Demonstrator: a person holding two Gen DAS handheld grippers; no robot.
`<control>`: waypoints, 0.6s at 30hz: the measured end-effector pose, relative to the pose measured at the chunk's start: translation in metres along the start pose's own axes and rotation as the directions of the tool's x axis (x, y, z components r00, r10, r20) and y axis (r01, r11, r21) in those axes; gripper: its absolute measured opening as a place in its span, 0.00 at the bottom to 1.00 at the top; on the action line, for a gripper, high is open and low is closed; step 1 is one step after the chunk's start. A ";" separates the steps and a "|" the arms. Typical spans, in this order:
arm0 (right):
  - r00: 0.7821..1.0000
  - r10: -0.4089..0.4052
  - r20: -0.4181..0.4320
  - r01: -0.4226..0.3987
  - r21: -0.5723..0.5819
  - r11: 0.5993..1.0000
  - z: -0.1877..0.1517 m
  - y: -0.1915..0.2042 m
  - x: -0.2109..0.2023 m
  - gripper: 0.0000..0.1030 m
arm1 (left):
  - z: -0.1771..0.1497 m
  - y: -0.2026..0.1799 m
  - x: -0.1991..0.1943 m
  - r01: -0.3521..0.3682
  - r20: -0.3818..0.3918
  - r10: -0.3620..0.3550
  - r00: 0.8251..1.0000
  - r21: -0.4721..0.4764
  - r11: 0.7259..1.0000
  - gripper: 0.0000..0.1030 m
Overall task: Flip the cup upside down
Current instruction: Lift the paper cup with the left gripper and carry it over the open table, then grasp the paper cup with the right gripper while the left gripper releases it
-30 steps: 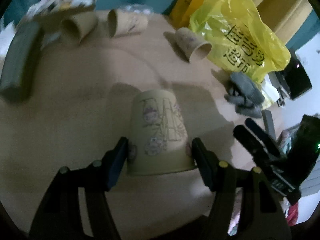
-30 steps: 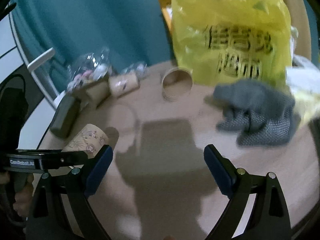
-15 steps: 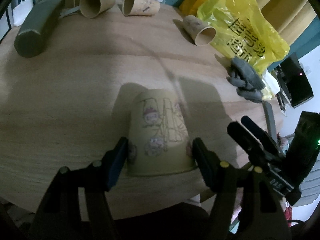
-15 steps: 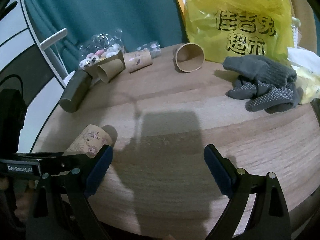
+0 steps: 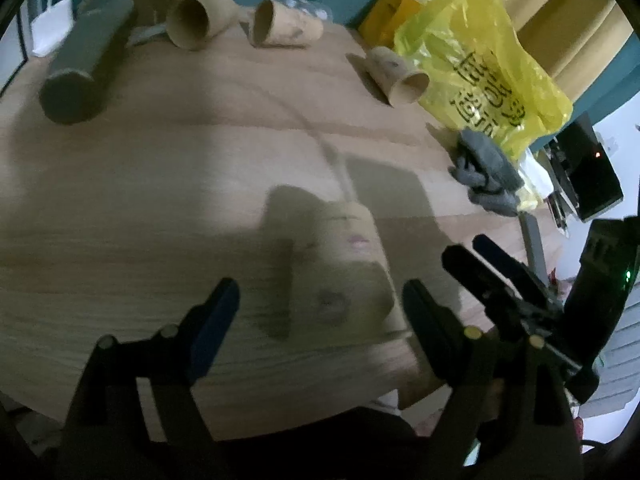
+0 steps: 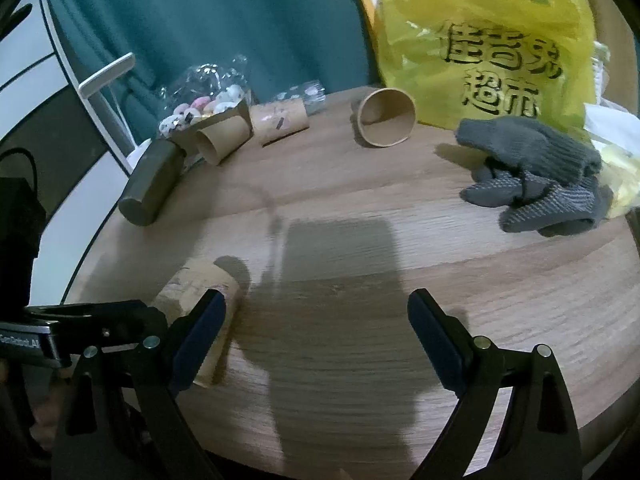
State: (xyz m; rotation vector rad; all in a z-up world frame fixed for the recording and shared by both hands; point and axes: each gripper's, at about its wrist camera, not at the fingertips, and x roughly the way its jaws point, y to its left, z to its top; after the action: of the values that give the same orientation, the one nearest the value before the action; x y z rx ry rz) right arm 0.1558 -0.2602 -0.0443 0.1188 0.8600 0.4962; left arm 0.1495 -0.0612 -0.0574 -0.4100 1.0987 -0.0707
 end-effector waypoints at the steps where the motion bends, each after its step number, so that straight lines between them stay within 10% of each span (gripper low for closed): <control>1: 1.000 0.010 -0.013 -0.010 -0.007 1.000 0.004 0.003 0.001 0.92 | 0.001 0.005 -0.007 -0.014 0.018 0.014 1.000 -0.001 1.000 0.82; 12: 0.952 0.055 -0.301 -0.118 -0.195 0.974 0.054 0.071 0.050 0.92 | -0.013 0.077 -0.046 -0.057 0.146 0.065 0.987 -0.056 0.997 0.82; 18: 0.861 0.024 -0.508 -0.131 -0.177 0.976 0.056 0.102 0.099 0.90 | -0.019 0.132 -0.050 -0.050 0.169 0.075 0.983 -0.144 0.988 0.82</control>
State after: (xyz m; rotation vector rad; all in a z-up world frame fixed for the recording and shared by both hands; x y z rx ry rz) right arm 0.2144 -0.1190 -0.0465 -0.1784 1.3145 0.7065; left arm 0.0904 0.0683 -0.0693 -0.4969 0.9455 0.0966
